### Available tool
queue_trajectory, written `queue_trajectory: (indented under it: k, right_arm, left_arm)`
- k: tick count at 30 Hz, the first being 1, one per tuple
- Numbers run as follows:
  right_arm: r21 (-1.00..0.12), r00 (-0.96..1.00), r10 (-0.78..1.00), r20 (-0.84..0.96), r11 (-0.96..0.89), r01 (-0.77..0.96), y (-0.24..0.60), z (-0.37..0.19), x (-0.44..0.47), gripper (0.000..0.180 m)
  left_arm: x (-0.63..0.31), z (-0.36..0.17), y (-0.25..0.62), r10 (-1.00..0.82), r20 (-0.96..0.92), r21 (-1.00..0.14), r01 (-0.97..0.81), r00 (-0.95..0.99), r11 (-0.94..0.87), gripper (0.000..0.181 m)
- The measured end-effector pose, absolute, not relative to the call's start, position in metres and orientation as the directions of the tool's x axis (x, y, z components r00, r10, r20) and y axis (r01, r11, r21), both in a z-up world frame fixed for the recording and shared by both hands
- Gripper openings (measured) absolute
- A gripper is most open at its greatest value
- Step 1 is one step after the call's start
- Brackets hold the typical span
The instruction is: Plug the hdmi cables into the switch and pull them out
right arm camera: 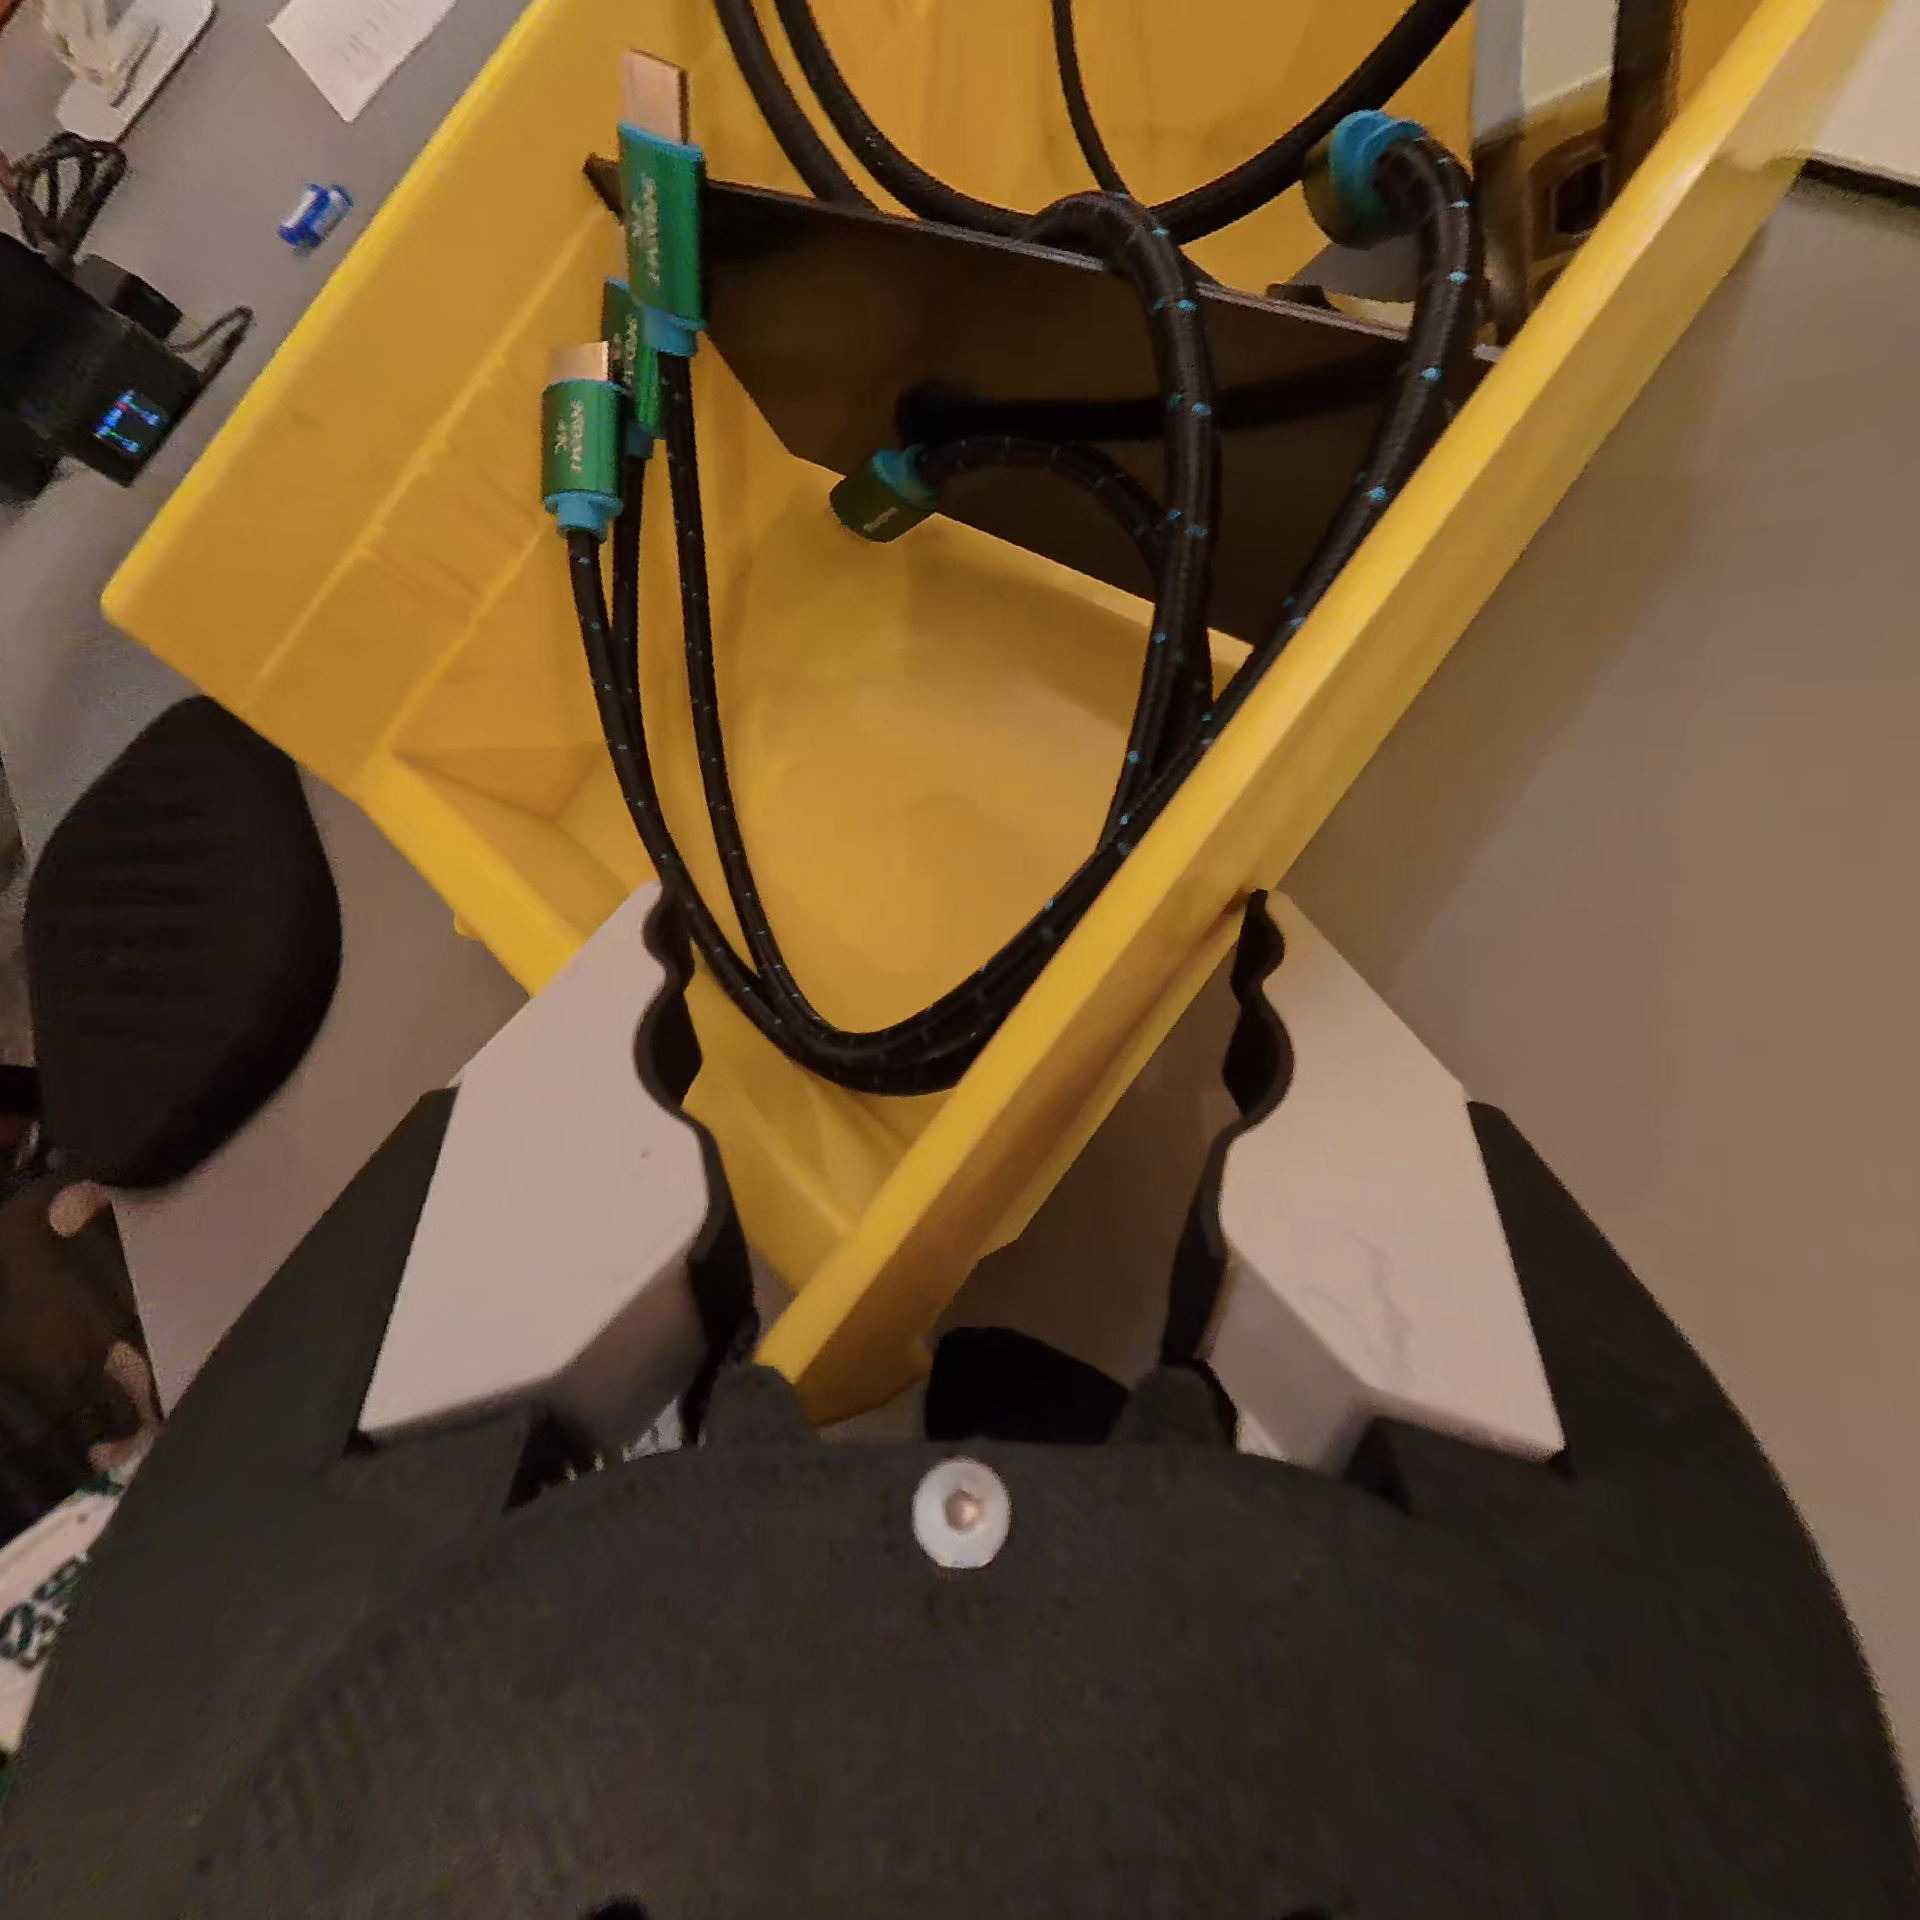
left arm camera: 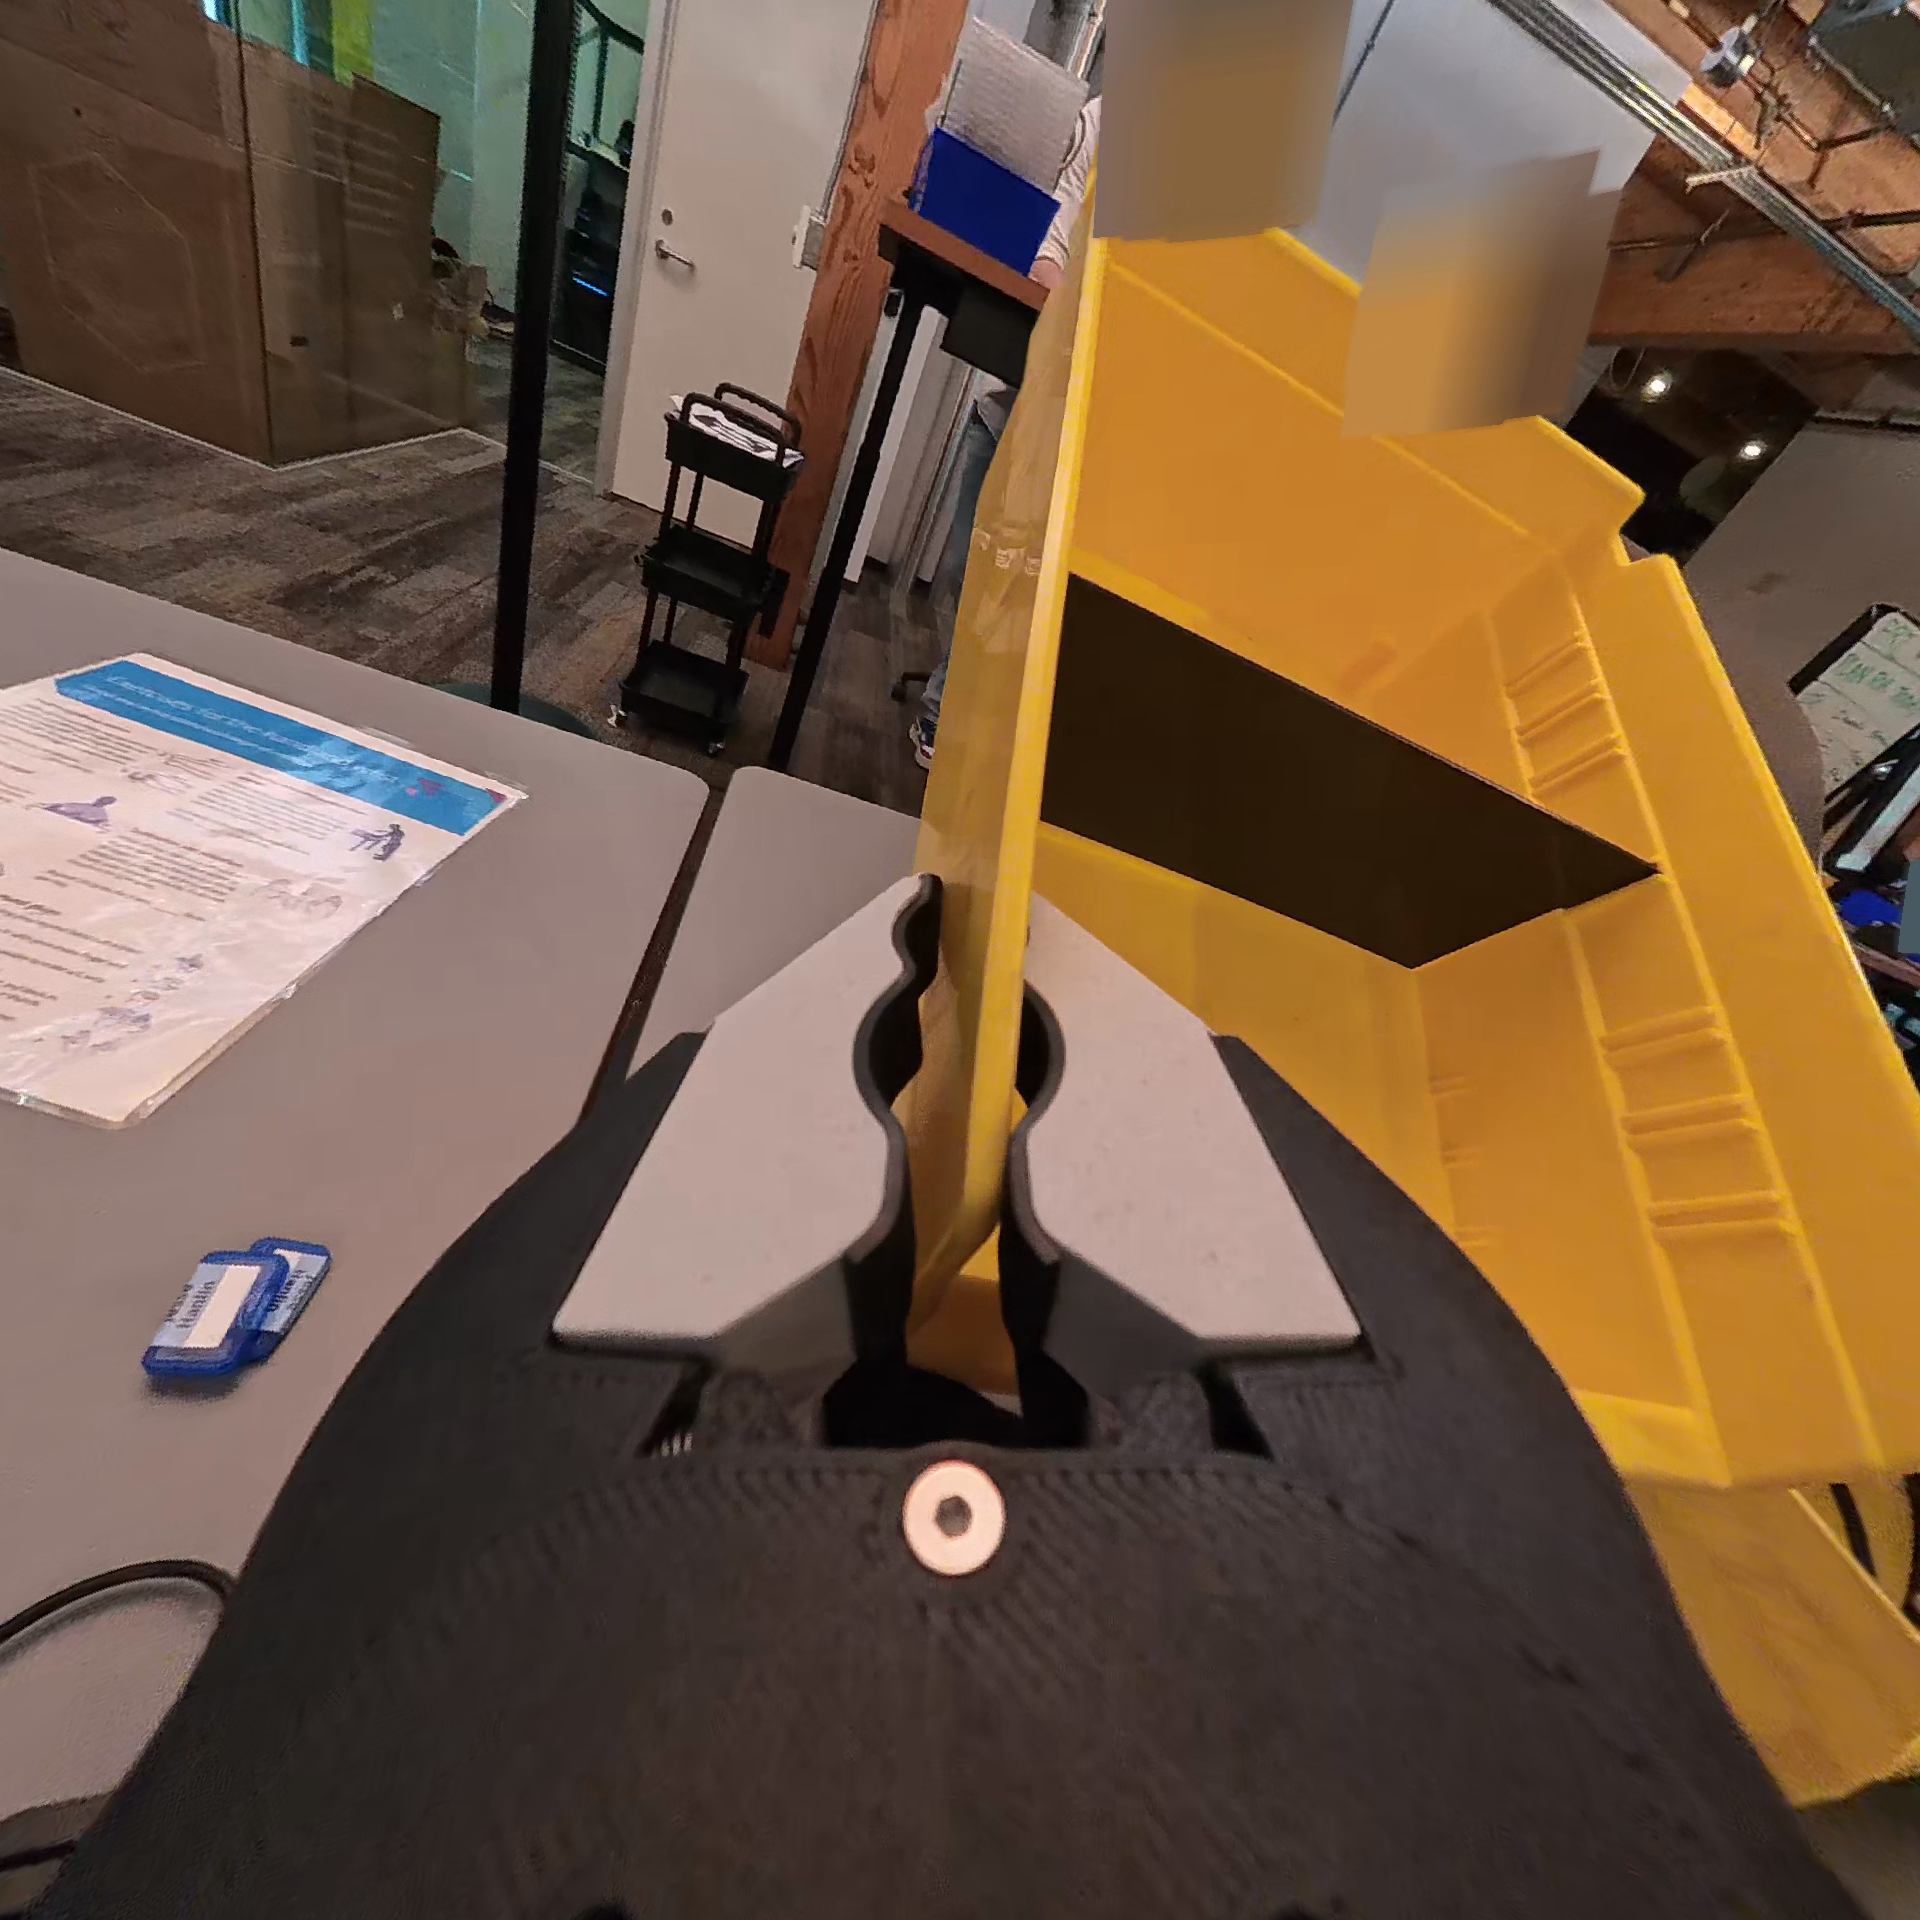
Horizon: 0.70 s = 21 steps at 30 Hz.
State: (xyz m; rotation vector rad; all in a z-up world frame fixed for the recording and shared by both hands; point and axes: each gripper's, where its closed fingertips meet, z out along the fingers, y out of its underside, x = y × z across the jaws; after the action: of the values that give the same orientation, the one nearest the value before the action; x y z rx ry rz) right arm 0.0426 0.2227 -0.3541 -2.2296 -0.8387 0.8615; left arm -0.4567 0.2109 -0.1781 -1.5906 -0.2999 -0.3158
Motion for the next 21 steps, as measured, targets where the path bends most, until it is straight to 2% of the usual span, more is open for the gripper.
queue_trajectory:
  k: [9, 21]
  right_arm:
    - [-0.723, 0.538, 0.747, -0.391, -0.611, 0.323, 0.232, -0.358, -0.043, 0.112]
    - [-0.733, 0.477, 0.752, -0.454, -0.62, 0.28, 0.234, -0.358, -0.143, 0.136]
  left_arm:
    - [-0.464, -0.165, 0.205, -0.01, 0.396, -0.918, 0.396, 0.918, -0.004, 0.005]
    - [-0.474, -0.14, 0.188, 0.0, 0.354, -0.935, 0.354, 0.935, 0.026, 0.005]
